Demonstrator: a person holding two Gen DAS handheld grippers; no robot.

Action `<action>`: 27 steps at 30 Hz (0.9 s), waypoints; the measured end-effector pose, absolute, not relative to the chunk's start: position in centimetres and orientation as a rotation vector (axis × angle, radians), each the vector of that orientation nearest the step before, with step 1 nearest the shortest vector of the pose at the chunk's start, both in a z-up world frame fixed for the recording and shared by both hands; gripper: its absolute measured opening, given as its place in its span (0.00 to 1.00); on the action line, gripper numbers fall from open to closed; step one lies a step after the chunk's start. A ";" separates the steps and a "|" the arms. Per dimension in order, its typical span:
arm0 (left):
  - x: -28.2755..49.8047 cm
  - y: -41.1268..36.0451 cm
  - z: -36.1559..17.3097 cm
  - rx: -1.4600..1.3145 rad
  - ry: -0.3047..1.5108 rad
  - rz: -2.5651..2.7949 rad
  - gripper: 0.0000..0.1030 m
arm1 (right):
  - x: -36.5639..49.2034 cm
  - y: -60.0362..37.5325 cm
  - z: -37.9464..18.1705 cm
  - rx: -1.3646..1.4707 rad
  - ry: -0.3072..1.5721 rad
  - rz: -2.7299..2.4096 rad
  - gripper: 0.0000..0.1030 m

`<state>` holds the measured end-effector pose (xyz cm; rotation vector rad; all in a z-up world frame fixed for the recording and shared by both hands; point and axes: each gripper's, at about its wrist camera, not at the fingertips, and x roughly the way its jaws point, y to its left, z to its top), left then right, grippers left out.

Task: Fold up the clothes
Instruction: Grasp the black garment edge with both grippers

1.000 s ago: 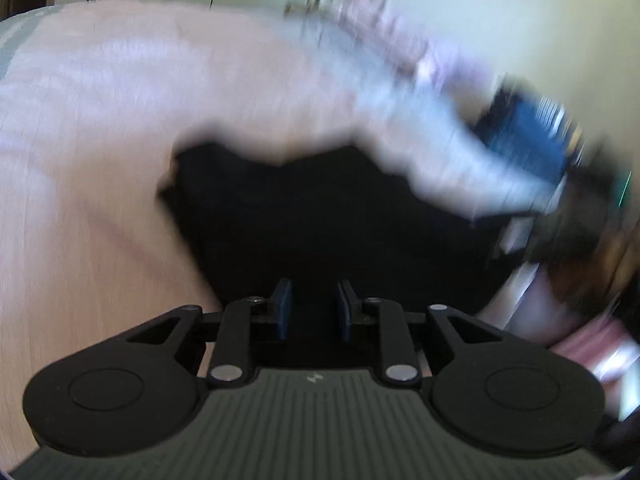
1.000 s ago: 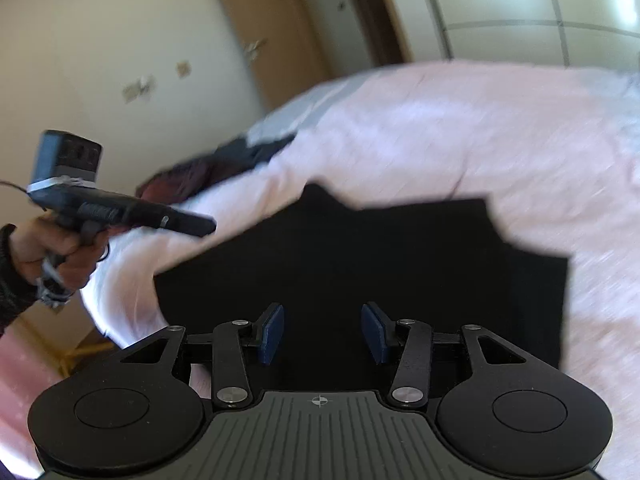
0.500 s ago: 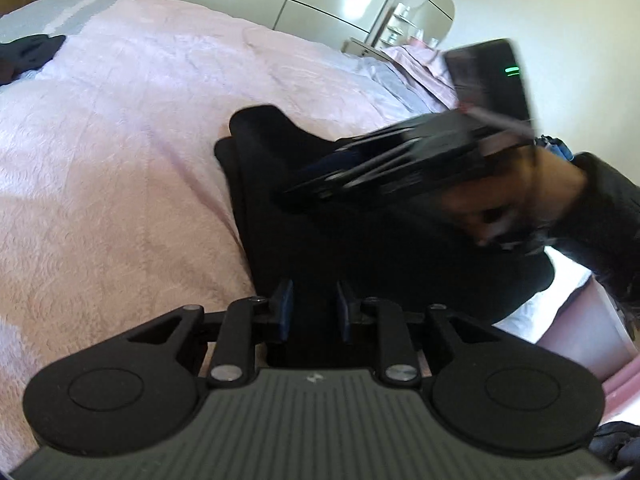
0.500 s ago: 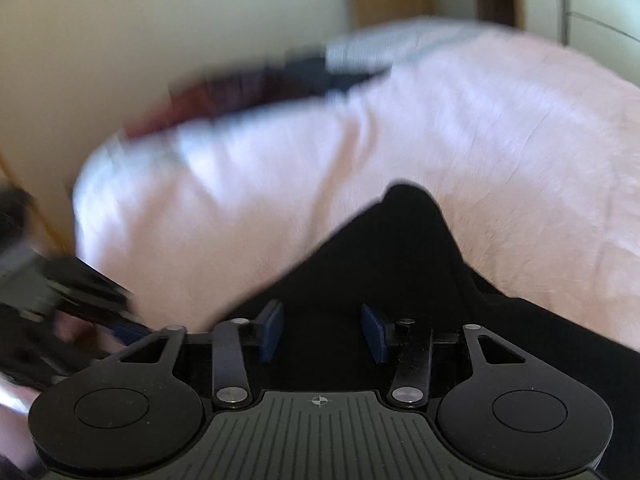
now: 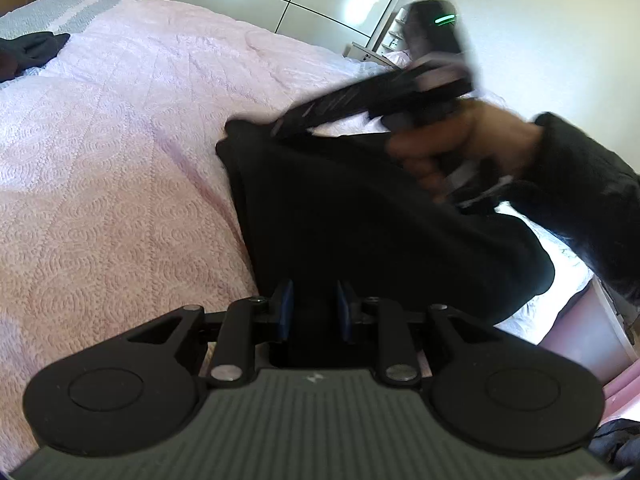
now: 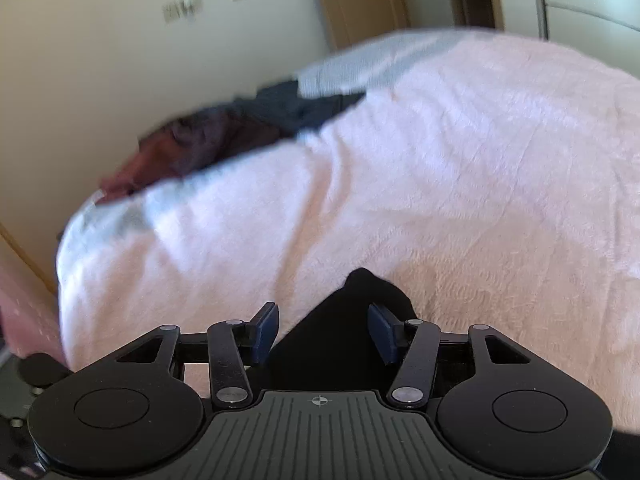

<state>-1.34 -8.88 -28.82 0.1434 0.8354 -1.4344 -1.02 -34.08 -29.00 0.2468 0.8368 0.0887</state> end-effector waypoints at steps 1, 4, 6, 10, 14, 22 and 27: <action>-1.2 -8.9 -28.9 0.139 0.836 -1.425 0.21 | -0.1 -34.2 -30.3 0.232 0.882 0.090 0.45; -1.1 -9.4 -28.8 0.142 0.857 -1.414 0.21 | -3.1 -34.7 -29.3 0.272 0.843 0.079 0.45; -1.4 -9.8 -28.2 0.181 0.851 -1.420 0.21 | -5.3 -35.0 -28.5 0.300 0.813 0.071 0.45; -1.7 -10.0 -26.8 0.217 0.845 -1.414 0.21 | -9.7 -35.7 -26.8 0.356 0.752 0.056 0.46; -2.7 -10.1 -24.4 0.261 0.775 -1.453 0.18 | -14.1 -36.4 -25.2 0.411 0.690 0.041 0.46; -2.3 -14.5 -23.1 0.417 0.777 -1.517 0.21 | -25.6 -39.5 -28.0 0.568 0.672 -0.131 0.46; 0.9 -20.6 -23.3 0.480 0.770 -1.506 0.22 | -24.1 -42.9 -26.3 0.544 0.598 -0.147 0.46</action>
